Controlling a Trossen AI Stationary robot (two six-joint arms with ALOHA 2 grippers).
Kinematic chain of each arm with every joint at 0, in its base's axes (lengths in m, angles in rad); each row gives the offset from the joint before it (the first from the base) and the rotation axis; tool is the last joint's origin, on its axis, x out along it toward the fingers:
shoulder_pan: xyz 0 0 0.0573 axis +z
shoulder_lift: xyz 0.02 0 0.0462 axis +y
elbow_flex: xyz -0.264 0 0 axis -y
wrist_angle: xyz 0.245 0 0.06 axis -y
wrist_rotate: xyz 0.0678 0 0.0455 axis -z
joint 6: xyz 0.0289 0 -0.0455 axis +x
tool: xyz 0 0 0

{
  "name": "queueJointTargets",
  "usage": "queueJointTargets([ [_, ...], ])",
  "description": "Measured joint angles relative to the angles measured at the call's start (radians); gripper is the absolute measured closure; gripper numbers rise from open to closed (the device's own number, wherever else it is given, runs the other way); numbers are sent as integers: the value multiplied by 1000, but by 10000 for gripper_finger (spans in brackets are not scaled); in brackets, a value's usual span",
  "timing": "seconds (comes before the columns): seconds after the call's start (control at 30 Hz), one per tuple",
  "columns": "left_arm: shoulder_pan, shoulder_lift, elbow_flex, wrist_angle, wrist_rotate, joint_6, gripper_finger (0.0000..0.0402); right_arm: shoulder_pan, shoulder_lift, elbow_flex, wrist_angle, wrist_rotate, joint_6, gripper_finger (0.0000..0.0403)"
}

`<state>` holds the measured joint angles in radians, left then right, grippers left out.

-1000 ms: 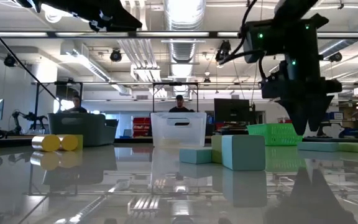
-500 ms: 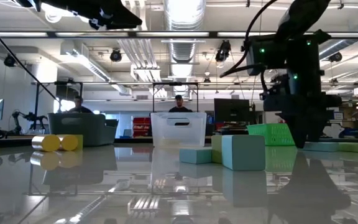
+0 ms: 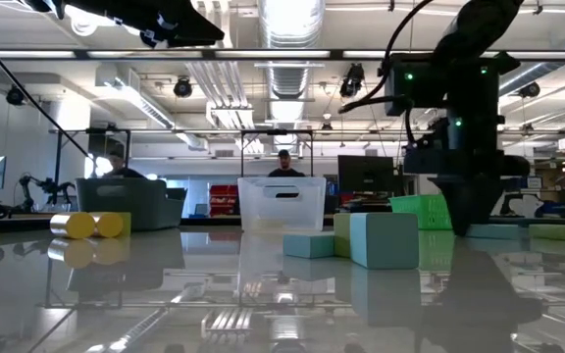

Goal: Sort & place blocks by color
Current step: Put the blue block into the green bin

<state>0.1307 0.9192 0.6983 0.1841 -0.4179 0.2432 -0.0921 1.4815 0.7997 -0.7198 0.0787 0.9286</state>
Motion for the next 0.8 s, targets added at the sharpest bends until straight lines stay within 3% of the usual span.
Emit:
queueJointTargets([
  [0.17, -1, 0, 0, 0, 0, -1, 188, 0, -12, 55, -18, -5, 2, 287],
  [0.4, -1, 6, -1, 1, 0, -1, 188, -34, -33, 267, -196, 23, -108, 287],
  [0.6, 0, 1, -2, 11, 0, -1, 188, -172, -23, 415, -313, 101, -274, 287],
  [0.8, 0, 2, -2, 10, 1, -1, 188, -381, -24, 433, -317, 107, -419, 287],
])
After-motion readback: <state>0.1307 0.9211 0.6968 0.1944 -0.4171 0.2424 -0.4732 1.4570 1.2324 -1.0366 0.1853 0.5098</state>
